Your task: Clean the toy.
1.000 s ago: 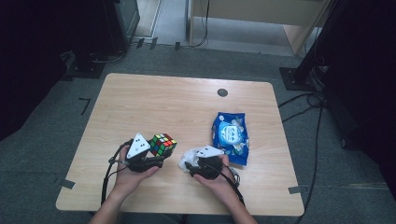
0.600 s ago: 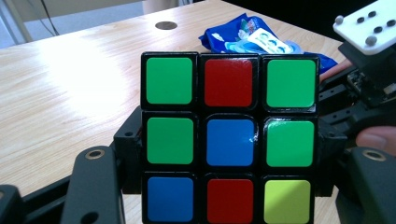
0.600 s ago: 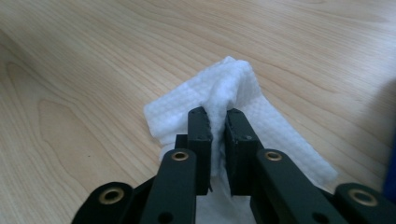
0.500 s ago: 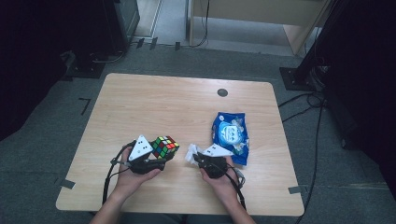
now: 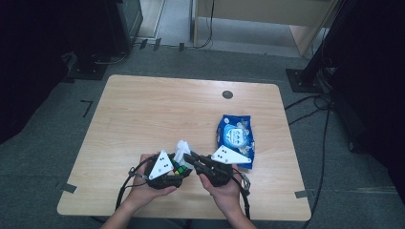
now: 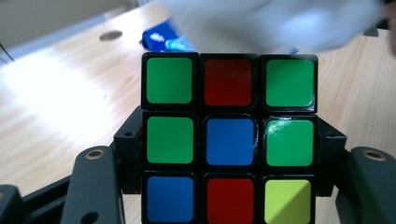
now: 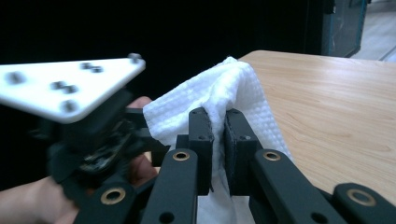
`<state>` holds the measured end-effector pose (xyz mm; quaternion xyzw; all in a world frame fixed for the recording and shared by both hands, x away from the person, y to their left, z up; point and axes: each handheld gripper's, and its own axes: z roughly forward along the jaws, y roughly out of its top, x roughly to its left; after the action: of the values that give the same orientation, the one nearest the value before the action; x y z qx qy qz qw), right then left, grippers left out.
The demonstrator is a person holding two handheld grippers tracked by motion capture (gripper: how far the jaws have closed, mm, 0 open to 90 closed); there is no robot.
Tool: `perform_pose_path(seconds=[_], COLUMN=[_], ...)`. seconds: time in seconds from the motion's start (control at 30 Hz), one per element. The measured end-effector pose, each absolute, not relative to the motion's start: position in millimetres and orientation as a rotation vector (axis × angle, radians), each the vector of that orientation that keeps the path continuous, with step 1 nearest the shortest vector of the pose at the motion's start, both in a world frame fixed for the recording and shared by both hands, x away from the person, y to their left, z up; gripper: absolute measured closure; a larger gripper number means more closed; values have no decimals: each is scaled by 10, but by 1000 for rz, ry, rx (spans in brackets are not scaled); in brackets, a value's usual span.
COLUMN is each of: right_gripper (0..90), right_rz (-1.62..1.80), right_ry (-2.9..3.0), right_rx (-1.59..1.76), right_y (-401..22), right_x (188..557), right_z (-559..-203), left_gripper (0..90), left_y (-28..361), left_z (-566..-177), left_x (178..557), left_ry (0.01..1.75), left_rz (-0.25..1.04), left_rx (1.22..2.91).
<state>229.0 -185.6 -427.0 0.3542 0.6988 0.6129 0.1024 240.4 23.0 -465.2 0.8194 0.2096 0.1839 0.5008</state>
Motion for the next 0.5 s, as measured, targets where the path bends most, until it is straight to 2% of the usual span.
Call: perform_pose_path(seconds=[0.5], right_gripper=[843], right_rz=[1800], right_ry=[2031], right_rx=[1159], right_y=[-1930], right_x=[2397], right_z=[-4397], left_gripper=[340], left_y=[250], left_z=[-4594], left_x=[2336], left_ry=[458], left_rz=[480], left_rx=[1948])
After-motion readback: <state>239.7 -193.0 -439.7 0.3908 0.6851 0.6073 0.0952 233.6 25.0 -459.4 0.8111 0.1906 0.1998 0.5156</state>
